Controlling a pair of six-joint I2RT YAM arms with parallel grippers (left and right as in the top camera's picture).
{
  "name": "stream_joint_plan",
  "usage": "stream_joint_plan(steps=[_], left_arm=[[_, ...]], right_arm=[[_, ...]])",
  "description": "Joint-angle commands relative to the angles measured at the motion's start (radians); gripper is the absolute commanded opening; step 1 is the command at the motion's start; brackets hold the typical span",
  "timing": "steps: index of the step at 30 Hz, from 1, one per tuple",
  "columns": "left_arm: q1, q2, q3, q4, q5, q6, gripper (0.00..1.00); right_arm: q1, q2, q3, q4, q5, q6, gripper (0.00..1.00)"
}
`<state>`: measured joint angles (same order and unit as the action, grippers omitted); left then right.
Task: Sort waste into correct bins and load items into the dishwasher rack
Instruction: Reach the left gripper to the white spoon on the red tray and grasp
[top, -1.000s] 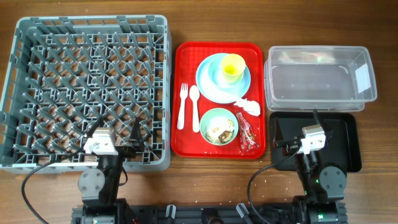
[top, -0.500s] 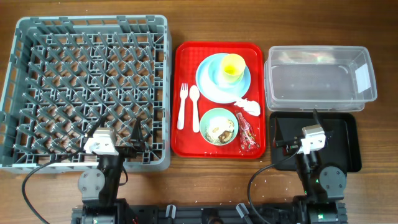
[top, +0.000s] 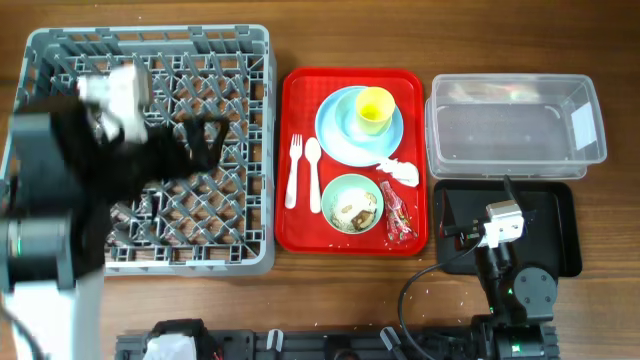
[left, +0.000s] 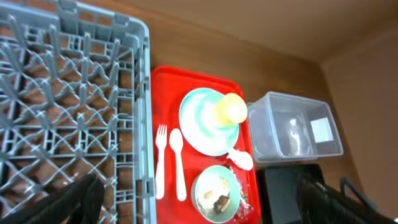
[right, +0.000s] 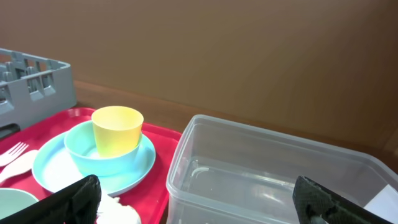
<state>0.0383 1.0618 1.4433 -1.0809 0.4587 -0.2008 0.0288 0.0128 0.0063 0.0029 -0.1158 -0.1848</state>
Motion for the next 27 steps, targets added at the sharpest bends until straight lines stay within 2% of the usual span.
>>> stream_joint_plan(steps=[1, 2, 3, 5, 6, 8, 10, 15, 20, 23, 27], left_arm=[[-0.003, 0.201, 0.101, -0.071, 0.152, -0.047, 0.9], [-0.007, 0.229, 0.101, -0.106, 0.171, -0.047, 0.43], [-0.043, 0.302, 0.098, -0.226, 0.163, -0.047, 0.04], [-0.098, 0.328, 0.074, -0.254, 0.102, -0.047, 0.04], [-0.153, 0.333, 0.038, -0.245, 0.023, -0.048, 0.04], [-0.264, 0.333, -0.043, -0.203, -0.148, -0.169, 0.04], [-0.398, 0.333, -0.163, -0.064, -0.274, -0.296, 0.04], [-0.589, 0.364, -0.338, 0.298, -0.402, -0.314, 0.12], [-0.645, 0.545, -0.346, 0.459, -0.45, -0.313, 0.21], [-0.645, 0.661, -0.346, 0.513, -0.537, -0.313, 0.22], [-0.645, 0.703, -0.346, 0.536, -0.557, -0.313, 0.21]], right_arm=[[-0.004, -0.008, -0.001, 0.004, -0.005, 0.001, 1.0], [-0.004, -0.008, -0.001, 0.004, -0.005, 0.001, 1.0], [-0.004, -0.008, -0.001, 0.004, -0.005, 0.001, 1.0], [-0.004, -0.008, -0.001, 0.004, -0.005, 0.001, 1.0], [-0.004, -0.008, -0.001, 0.004, -0.005, 0.001, 1.0], [-0.004, -0.008, -0.001, 0.004, -0.005, 0.001, 1.0], [-0.004, -0.008, -0.001, 0.004, -0.005, 0.001, 1.0], [-0.004, -0.008, -0.001, 0.004, -0.005, 0.001, 1.0], [-0.004, -0.008, -0.001, 0.004, -0.005, 0.001, 1.0], [-0.004, -0.008, -0.001, 0.004, -0.005, 0.001, 1.0], [-0.004, -0.008, -0.001, 0.004, -0.005, 0.001, 1.0]])
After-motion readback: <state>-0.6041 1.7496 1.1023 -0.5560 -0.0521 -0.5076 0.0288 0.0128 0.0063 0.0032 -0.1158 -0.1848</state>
